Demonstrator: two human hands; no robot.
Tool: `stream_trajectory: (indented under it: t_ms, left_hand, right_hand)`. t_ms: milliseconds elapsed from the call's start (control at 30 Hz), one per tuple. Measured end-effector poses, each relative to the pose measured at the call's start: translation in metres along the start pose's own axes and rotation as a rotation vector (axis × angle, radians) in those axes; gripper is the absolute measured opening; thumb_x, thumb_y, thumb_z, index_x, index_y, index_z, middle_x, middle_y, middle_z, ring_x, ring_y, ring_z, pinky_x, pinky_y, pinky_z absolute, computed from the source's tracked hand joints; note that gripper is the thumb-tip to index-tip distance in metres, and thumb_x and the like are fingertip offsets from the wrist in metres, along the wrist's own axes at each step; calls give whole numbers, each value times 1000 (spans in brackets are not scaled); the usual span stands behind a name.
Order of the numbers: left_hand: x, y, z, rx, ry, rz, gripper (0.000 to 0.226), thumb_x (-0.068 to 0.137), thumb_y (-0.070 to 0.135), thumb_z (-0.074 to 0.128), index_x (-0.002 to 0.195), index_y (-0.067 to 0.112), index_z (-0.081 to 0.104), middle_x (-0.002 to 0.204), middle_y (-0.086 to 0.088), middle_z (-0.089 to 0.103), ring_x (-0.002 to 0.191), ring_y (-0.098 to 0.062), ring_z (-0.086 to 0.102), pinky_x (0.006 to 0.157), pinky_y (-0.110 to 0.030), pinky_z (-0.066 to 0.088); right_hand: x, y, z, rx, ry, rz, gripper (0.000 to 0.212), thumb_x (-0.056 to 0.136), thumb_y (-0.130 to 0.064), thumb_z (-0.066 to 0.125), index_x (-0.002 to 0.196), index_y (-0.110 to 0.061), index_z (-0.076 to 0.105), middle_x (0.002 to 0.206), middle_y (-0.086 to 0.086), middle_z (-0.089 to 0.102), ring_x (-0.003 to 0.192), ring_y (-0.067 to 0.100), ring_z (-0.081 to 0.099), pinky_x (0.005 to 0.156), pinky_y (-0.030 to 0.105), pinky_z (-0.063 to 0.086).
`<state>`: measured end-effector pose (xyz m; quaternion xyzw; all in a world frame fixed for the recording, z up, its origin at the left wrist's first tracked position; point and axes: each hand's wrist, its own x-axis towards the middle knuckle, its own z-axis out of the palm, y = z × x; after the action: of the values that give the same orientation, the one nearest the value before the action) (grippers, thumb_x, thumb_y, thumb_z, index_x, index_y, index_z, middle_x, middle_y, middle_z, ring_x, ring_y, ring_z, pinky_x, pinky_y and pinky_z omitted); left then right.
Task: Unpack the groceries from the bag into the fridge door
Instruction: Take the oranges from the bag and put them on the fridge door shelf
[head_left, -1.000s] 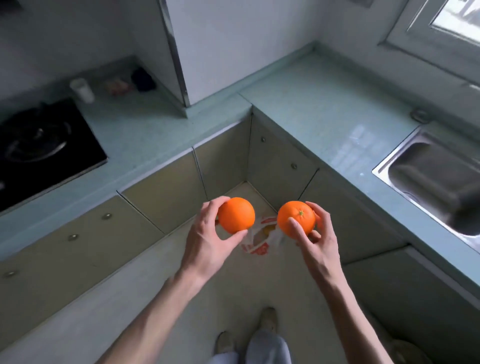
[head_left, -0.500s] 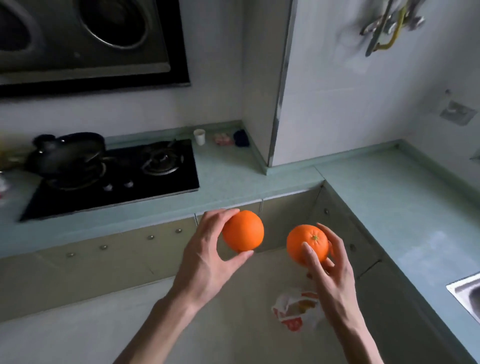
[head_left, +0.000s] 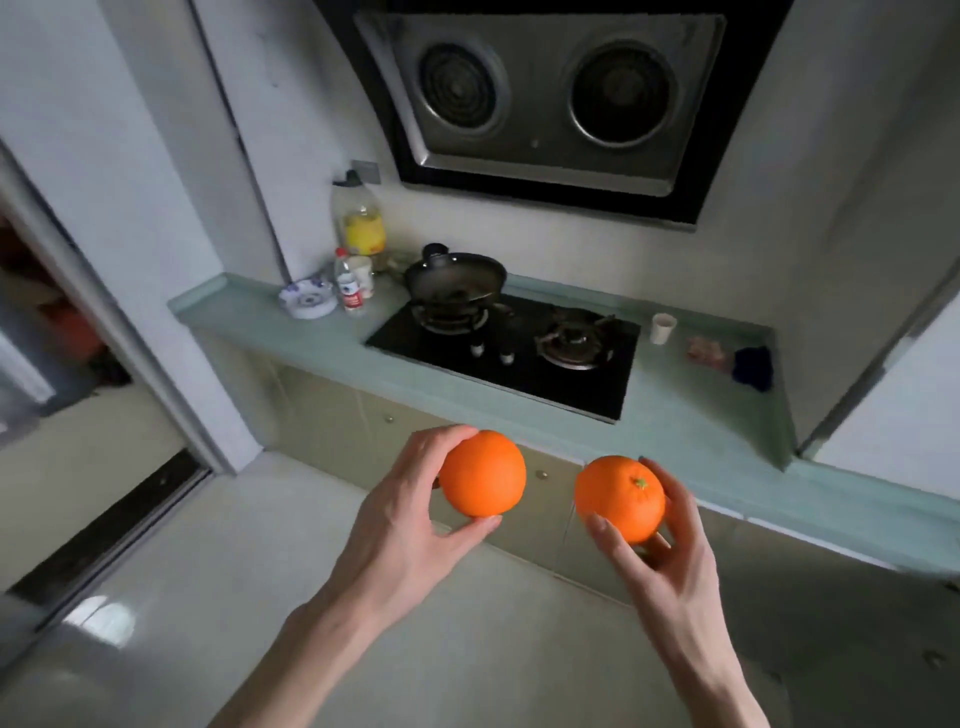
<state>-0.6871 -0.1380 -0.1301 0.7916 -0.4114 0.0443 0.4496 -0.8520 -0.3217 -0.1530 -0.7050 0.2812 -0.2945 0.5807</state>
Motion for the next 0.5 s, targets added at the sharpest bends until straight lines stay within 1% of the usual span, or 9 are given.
stream_trajectory:
  t_ms: [100,200,333,400,500]
  left_hand:
    - [-11,-12,-38,85,87,-46,78,74,29,92,139,38,50,137,24,53,123,-3,58,95,-31,56]
    - [-26,-25,-79,150,174,-107,78,73,32,92,138,38,50,135,23,54,119,-2,59,93,-31,56]
    - [-52,-44,-138,241,301,-181,78,71,37,92,136,44,49,134,29,52,110,-1,63,88,-24,55]
    - [-66,-53,-167,280,355,-211,80,71,39,92,135,47,46,134,31,51,109,1,62,87,-20,53]
    - [-85,-66,-210,305,423,-250,80,71,40,93,134,47,45,132,31,51,110,4,61,89,-16,50]
  right_hand:
    - [9,-9,34,1,-116,-31,67,71,-45,81,131,-54,52,117,-12,67,89,5,74,67,14,56]
    - [14,-24,73,8,-218,-70,66,72,-46,80,131,-55,52,115,-13,66,90,3,73,67,16,57]
    - [10,-49,135,19,-362,-116,66,71,-48,79,131,-56,51,110,-17,66,90,4,73,67,18,56]
    - [6,-62,169,31,-436,-135,65,72,-49,80,131,-56,51,111,-17,66,90,4,74,70,20,55]
    - [-2,-85,221,47,-518,-182,61,76,-46,80,129,-57,52,112,-21,65,91,2,73,68,17,56]
